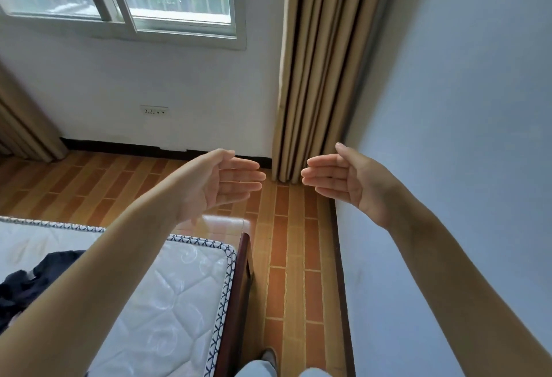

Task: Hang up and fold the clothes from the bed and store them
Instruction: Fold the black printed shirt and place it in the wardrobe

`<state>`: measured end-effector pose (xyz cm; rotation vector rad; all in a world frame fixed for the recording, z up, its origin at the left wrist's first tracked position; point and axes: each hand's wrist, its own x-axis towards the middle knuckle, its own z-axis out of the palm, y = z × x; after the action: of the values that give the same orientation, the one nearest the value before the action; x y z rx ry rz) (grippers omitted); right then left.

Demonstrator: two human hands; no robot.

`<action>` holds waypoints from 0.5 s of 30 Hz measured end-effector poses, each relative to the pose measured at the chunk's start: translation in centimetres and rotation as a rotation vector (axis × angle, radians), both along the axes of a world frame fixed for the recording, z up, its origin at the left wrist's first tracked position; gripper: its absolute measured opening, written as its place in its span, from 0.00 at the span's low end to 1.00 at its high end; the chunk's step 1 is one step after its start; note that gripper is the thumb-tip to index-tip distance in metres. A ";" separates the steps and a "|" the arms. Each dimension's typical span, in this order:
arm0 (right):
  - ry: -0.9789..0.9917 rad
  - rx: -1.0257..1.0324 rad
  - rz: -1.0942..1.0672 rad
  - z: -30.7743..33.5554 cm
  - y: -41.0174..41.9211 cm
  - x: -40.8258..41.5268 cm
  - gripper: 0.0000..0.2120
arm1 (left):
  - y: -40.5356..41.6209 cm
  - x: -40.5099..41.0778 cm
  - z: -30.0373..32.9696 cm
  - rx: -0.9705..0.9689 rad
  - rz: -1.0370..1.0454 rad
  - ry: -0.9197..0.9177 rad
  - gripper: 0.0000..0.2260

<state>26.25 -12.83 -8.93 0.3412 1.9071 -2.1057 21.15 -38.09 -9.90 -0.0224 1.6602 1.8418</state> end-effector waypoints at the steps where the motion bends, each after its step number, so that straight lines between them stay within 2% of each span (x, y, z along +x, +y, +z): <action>1: -0.007 -0.004 -0.014 0.0 0.2 -1.2 0.24 | 0.2 -1.3 0.0 0.006 -0.010 -0.005 0.20; 6: -0.064 -0.020 -0.026 -1.3 0.3 -7.0 0.24 | -0.4 -7.4 -0.8 0.025 -0.015 -0.035 0.20; 15: -0.109 0.033 0.125 -2.3 -0.4 -20.7 0.25 | -2.1 -17.3 -2.9 0.053 0.134 -0.036 0.20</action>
<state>5.51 -13.23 -11.21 0.3279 1.8532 -1.9372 3.85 -40.16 -12.83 -0.1472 1.6185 1.9730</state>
